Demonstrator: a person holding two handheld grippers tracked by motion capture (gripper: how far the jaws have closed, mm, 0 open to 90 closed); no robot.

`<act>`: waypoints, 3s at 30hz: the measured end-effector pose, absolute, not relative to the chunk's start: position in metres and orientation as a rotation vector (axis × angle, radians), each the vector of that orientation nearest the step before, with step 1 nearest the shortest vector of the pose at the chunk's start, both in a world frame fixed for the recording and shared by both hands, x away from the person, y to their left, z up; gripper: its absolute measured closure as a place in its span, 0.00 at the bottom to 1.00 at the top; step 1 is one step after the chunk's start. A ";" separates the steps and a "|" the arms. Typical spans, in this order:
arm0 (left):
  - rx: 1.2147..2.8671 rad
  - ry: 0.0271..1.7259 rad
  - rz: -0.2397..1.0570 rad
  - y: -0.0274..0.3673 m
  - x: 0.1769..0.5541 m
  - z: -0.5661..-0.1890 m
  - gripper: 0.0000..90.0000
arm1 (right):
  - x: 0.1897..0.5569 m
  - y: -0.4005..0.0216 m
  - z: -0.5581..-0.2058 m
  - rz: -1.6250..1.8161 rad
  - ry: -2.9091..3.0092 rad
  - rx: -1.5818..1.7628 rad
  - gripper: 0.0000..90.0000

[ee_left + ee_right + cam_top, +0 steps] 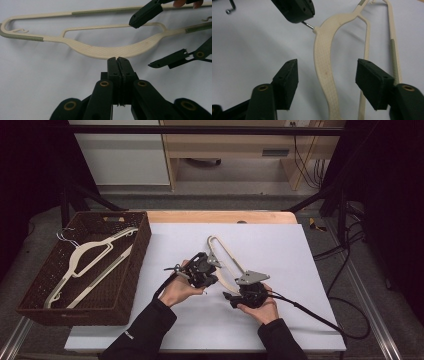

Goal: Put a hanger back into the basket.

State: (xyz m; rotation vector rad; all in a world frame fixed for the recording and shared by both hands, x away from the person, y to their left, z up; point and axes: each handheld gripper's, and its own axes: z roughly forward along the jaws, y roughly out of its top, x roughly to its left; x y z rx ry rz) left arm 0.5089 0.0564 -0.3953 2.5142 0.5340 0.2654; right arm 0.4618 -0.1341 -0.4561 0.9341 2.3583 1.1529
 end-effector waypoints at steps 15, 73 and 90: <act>2.512 0.541 0.256 0.057 0.506 -0.396 0.99 | 0.463 -0.125 -0.460 1.031 2.390 0.850 0.77; 2.062 0.560 0.403 0.145 0.444 -0.379 0.18 | 0.427 -0.151 -0.390 1.463 2.451 0.668 0.97; 2.159 0.470 0.341 0.132 0.447 -0.391 0.68 | 0.424 -0.136 -0.394 1.470 2.549 0.609 0.97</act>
